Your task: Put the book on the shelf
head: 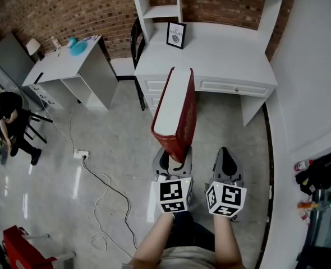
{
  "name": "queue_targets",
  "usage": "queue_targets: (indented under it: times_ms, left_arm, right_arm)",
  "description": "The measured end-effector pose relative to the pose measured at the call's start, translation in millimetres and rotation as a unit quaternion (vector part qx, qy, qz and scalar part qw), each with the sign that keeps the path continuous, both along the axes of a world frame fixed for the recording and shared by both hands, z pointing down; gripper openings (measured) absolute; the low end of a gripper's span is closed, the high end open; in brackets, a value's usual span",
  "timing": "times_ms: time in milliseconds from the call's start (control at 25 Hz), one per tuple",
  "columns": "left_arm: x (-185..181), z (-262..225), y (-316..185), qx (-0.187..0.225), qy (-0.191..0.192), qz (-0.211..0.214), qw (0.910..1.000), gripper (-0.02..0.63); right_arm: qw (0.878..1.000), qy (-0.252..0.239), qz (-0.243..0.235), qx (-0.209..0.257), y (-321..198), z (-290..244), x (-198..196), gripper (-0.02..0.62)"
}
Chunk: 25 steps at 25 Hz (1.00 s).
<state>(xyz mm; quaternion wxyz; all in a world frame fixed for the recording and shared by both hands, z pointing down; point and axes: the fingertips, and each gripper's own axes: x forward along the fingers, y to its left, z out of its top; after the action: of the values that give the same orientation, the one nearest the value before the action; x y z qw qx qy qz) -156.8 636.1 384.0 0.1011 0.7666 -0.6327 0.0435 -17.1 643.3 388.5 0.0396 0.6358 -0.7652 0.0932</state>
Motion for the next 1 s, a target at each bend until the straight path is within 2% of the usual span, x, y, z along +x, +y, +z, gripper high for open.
queue_targets:
  times_ms: [680, 1000]
  left_arm:
    - [-8.5, 5.7, -132.7, -0.013, 0.003, 0.02, 0.9997, 0.245]
    - [-15.8, 7.6, -177.1, -0.008, 0.003, 0.032, 0.9994, 0.246]
  right_arm:
    - [1.0, 0.011, 0.018, -0.01, -125.1, 3.6, -11.3, 0.015]
    - [1.0, 0.013, 0.023, -0.007, -173.9, 4.1, -22.7, 0.015]
